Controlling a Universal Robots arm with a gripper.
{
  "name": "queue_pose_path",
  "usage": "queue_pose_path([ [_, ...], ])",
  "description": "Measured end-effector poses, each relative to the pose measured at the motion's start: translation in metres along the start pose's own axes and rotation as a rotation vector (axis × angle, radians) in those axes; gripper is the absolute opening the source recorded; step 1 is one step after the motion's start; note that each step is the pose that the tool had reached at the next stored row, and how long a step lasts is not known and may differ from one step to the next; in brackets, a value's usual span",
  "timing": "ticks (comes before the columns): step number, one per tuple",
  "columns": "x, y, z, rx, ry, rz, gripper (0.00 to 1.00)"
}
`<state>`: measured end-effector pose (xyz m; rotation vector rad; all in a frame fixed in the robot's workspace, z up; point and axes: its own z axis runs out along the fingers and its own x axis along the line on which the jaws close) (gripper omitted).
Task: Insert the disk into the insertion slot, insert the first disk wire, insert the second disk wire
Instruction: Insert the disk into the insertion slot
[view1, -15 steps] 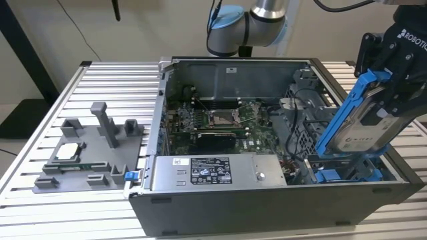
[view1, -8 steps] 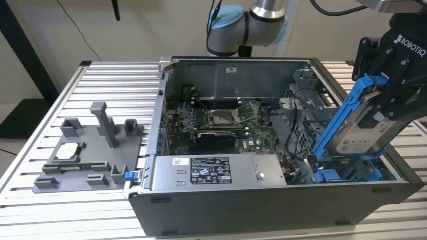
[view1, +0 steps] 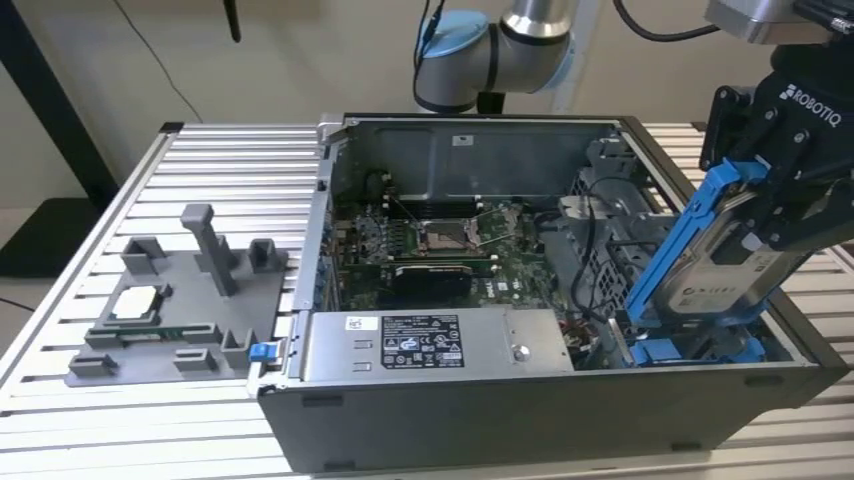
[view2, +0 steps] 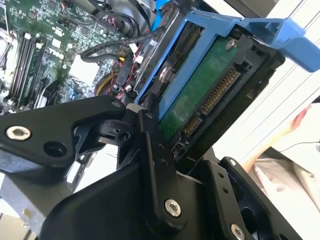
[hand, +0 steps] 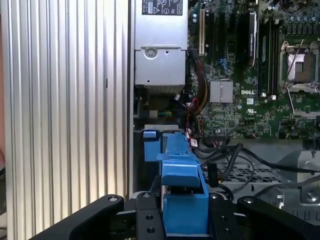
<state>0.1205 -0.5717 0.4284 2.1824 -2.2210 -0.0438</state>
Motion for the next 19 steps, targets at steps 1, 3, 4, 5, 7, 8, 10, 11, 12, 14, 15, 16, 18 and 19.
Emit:
queue_pose_path([
  [1,0.0,-0.0001,0.0009,0.0,0.0,0.0,0.0],
  [3,0.0,-0.0002,0.0029,0.0,-0.0001,0.0,0.0],
  [4,0.0,-0.0002,0.0039,0.0,0.0,0.0,0.0],
  [5,0.0,-0.0004,0.0047,0.0,-0.0001,0.0,0.0],
  [7,0.0,-0.001,0.0062,0.0,0.0,0.0,0.0],
  [8,0.0,-0.0011,0.0077,0.0,-0.0001,0.0,0.0],
  [10,0.0,-0.0012,0.0112,0.0,-0.0001,0.0,0.0],
  [11,0.0,-0.0013,0.0126,0.0,0.0,0.0,0.0],
  [12,-0.0001,-0.0013,0.0136,0.0,0.0,0.0,0.0],
  [14,0.0,-0.0014,0.0153,0.0,-0.0007,0.0,0.0],
  [15,0.0,-0.0014,0.016,0.0,-0.0011,0.0,0.0],
  [16,0.0,-0.0014,0.0168,0.0,-0.0015,0.0,0.0],
  [18,0.0,-0.0018,0.0186,0.0,-0.002,0.0,0.0],
  [19,0.0,-0.002,0.0196,0.0,-0.002,0.0,0.0],
])
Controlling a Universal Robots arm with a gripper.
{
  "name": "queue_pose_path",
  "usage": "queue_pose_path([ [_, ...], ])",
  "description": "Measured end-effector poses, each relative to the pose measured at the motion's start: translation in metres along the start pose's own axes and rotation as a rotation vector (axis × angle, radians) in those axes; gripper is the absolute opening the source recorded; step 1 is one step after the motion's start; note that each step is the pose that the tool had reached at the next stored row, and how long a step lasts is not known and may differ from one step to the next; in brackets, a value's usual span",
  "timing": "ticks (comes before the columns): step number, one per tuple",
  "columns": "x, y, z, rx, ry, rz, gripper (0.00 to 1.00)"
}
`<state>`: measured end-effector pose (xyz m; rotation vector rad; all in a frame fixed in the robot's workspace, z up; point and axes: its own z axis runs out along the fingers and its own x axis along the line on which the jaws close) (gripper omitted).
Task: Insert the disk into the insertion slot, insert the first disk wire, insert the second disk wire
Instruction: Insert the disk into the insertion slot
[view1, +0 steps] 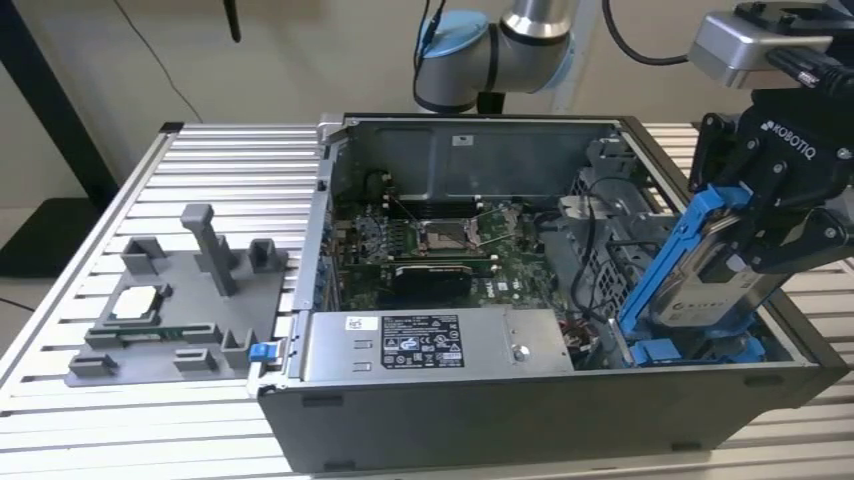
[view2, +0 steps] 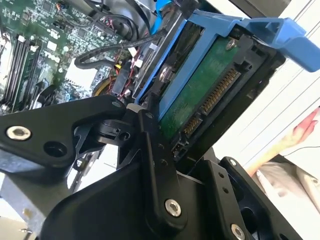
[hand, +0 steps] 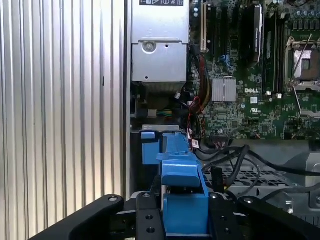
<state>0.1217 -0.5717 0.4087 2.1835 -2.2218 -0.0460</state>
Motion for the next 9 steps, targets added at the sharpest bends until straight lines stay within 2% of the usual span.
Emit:
queue_pose_path([
  [7,0.0,-0.0005,0.012,0.0,-0.0005,0.0,0.0],
  [9,0.0,-0.0006,0.0151,-0.0001,-0.004,0.0,0.0],
])
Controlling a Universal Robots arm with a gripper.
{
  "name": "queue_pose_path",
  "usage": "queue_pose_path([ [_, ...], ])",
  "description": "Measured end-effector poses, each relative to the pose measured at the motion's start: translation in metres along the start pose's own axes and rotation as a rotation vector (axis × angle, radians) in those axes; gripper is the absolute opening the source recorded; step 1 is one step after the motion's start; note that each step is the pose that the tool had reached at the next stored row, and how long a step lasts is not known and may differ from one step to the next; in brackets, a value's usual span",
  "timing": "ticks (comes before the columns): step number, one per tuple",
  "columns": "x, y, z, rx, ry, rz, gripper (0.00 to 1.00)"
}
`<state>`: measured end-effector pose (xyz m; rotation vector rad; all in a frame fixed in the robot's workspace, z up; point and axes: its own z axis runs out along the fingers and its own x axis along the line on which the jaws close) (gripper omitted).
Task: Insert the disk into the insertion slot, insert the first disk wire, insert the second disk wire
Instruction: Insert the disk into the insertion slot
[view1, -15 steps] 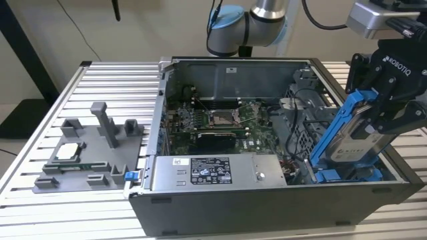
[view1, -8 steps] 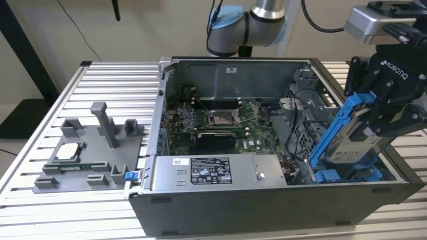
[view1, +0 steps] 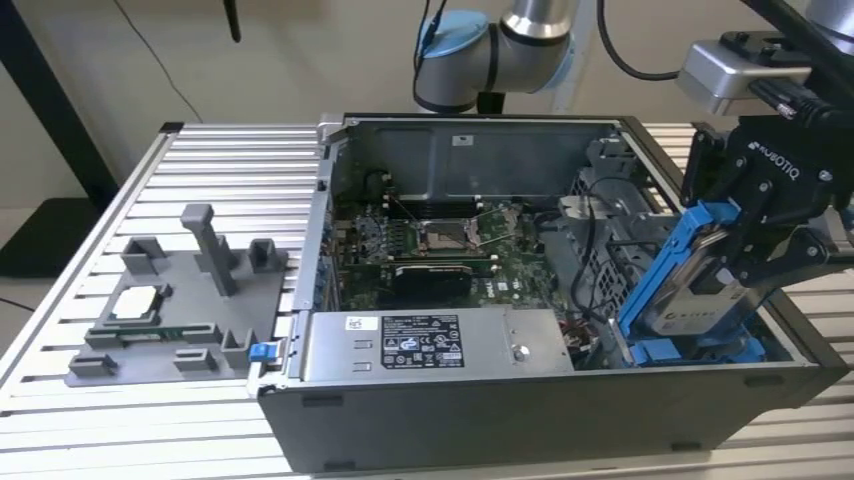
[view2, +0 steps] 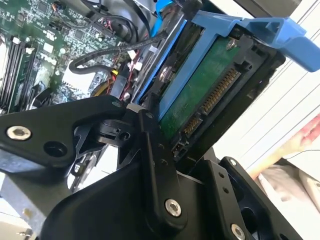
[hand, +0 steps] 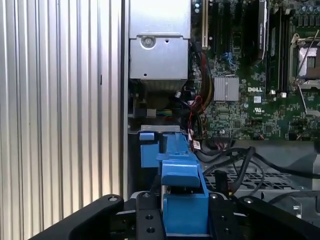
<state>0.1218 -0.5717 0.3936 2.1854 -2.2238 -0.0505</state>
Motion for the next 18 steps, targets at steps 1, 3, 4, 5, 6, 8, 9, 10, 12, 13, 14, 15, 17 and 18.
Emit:
queue_pose_path([
  [1,0.0,0.0,0.0,0.0,0.0,0.0,0.0],
  [3,0.0,0.0,0.0001,0.0,0.0,0.0,0.0],
  [4,0.0,0.0,0.0003,0.0,-0.0001,0.0,0.0],
  [5,0.0,0.0,0.0004,0.0,-0.0002,0.0,0.0],
  [6,0.0,0.0,0.0004,0.0,0.0,0.0,1.0],
  [8,0.0,0.0,0.0006,-0.0001,-0.0002,0.0,1.0],
  [9,0.0,0.0,0.0007,-0.0001,-0.0002,0.0,1.0],
  [10,0.0,0.0,0.0007,0.0,-0.0002,0.0,1.0],
  [12,0.0,-0.0001,0.0012,0.0,-0.0002,0.0,1.0],
  [13,0.0,-0.0001,0.0017,0.0,-0.0002,0.0,1.0],
  [14,0.0,-0.0001,0.0017,0.0,-0.0002,0.0,1.0],
  [15,0.0,-0.0001,0.0018,0.0,-0.0002,0.0,1.0],
  [17,0.0,-0.0001,0.0019,0.0,-0.0002,0.0,1.0],
  [18,0.0,-0.0001,0.002,0.0,-0.0003,0.0,1.0],
])
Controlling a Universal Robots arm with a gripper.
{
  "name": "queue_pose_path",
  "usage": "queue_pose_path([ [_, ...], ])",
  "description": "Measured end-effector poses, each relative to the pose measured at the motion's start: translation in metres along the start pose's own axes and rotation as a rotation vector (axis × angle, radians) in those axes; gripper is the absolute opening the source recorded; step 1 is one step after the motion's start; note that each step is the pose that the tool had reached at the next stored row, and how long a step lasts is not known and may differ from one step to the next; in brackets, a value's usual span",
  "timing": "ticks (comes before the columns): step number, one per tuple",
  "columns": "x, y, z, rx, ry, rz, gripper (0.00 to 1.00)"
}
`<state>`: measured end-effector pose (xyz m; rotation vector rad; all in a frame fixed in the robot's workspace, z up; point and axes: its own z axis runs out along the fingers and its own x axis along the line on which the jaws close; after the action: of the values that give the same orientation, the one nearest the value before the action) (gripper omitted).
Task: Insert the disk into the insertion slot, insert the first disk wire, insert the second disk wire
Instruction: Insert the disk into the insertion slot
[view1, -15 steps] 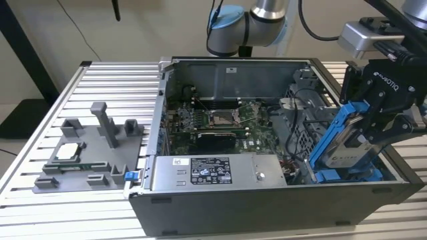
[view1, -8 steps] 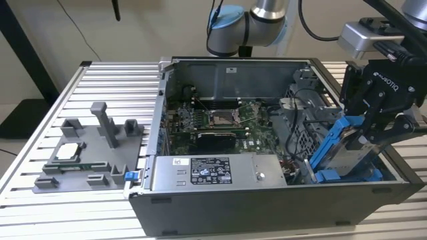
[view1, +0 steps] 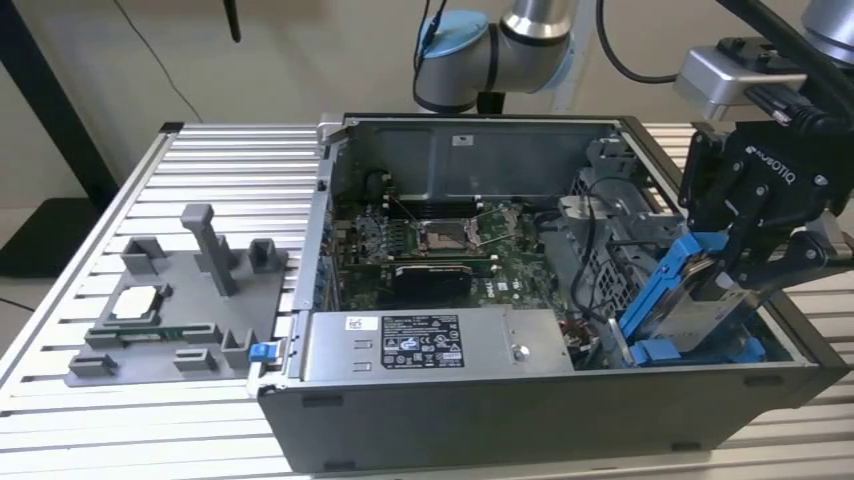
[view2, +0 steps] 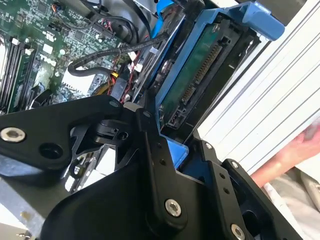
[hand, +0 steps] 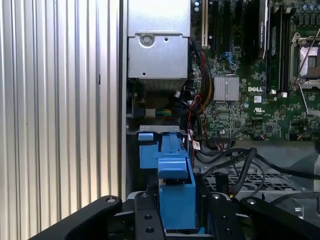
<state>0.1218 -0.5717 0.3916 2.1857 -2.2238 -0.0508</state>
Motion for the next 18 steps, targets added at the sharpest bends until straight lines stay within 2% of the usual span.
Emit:
queue_pose_path([
  [4,0.0,0.0,0.0002,0.0,0.0,0.0,1.0],
  [7,0.0001,0.0,0.0013,-0.0001,-0.0066,0.0,1.0],
  [10,0.0,0.0001,0.001,-0.0002,-0.018,-0.001,1.0],
  [13,0.0,0.0002,0.0007,-0.0002,-0.0204,-0.001,1.0],
  [14,0.0001,0.0003,0.0007,-0.0003,-0.0232,-0.001,0.0],
  [18,0.0002,0.0009,-0.0009,-0.0003,-0.0289,-0.001,0.0],
])
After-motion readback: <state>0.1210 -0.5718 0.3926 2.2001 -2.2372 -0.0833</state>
